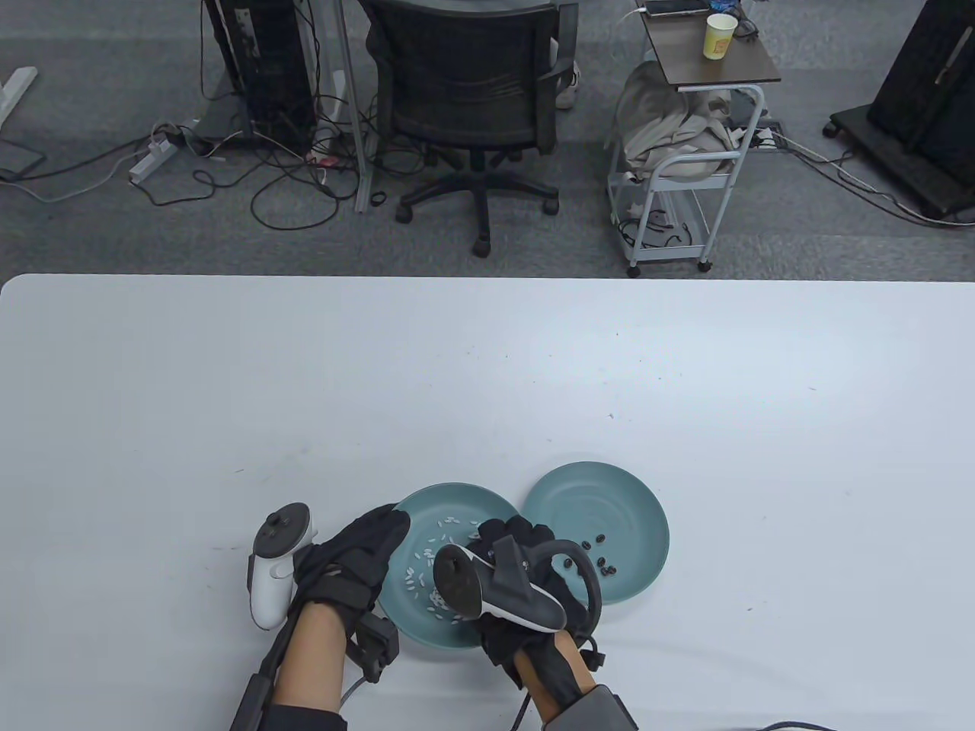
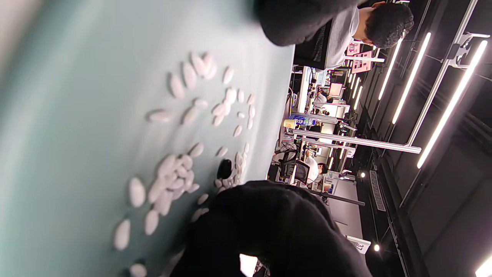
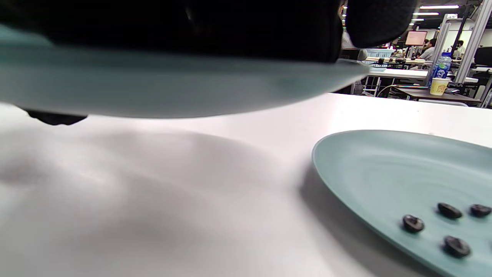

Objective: Pick coffee beans with hand pinch into plate

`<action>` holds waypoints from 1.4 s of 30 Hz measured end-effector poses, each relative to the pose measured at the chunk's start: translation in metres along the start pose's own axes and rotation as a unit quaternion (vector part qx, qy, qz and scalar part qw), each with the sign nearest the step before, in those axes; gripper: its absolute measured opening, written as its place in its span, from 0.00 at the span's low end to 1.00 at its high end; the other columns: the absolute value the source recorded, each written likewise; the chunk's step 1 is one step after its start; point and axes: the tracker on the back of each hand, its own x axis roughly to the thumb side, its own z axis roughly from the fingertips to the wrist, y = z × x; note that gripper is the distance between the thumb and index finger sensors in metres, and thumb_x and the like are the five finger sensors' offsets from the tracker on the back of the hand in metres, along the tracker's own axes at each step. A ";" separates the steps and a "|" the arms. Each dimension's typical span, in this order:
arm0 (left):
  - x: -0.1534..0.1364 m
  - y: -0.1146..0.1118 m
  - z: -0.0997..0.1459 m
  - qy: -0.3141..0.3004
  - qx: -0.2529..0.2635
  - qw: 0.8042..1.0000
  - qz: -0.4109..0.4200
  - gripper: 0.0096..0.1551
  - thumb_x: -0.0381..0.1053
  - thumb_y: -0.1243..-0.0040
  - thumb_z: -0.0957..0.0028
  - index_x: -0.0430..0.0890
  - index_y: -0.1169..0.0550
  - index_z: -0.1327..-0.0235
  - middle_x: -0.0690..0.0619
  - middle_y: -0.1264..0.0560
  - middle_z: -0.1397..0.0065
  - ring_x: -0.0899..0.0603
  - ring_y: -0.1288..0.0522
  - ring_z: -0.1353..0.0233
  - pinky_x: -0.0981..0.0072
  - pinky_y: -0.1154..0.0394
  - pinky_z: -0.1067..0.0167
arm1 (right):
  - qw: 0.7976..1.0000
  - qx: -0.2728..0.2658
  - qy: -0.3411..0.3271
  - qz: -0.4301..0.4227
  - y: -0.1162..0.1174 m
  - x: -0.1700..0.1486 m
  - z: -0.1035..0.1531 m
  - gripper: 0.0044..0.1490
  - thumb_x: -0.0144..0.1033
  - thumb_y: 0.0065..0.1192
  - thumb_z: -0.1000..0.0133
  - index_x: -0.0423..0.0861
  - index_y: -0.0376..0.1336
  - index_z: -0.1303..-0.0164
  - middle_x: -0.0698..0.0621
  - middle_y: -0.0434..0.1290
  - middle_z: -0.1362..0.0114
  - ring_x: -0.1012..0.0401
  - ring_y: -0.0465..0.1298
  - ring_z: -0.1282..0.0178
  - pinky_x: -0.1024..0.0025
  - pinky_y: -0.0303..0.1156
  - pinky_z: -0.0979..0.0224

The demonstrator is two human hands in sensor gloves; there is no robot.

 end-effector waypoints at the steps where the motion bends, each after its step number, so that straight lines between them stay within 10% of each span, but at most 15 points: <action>1: 0.000 0.000 0.000 -0.001 -0.001 1.000 -0.004 0.28 0.50 0.50 0.27 0.41 0.33 0.17 0.37 0.17 0.38 0.38 0.14 0.47 0.49 0.15 0.53 | 1.000 -0.001 0.000 0.000 0.000 0.000 0.000 0.23 0.44 0.68 0.46 0.43 0.71 0.46 0.44 0.68 0.29 0.43 0.70 0.35 0.37 0.63 0.26; 32: -0.001 0.004 0.001 -0.010 0.019 1.000 0.000 0.28 0.50 0.50 0.27 0.41 0.33 0.17 0.38 0.17 0.38 0.38 0.13 0.47 0.50 0.15 0.53 | 0.979 -0.048 0.070 -0.184 -0.015 -0.075 0.011 0.23 0.44 0.67 0.46 0.43 0.71 0.47 0.44 0.68 0.30 0.43 0.70 0.35 0.36 0.63 0.27; 42: -0.002 0.003 0.001 -0.007 0.026 1.000 0.005 0.28 0.50 0.50 0.27 0.41 0.33 0.17 0.38 0.17 0.38 0.38 0.13 0.47 0.50 0.15 0.53 | 0.966 -0.003 0.153 -0.210 0.017 -0.122 0.005 0.24 0.44 0.67 0.46 0.43 0.70 0.47 0.44 0.68 0.29 0.43 0.70 0.35 0.36 0.63 0.27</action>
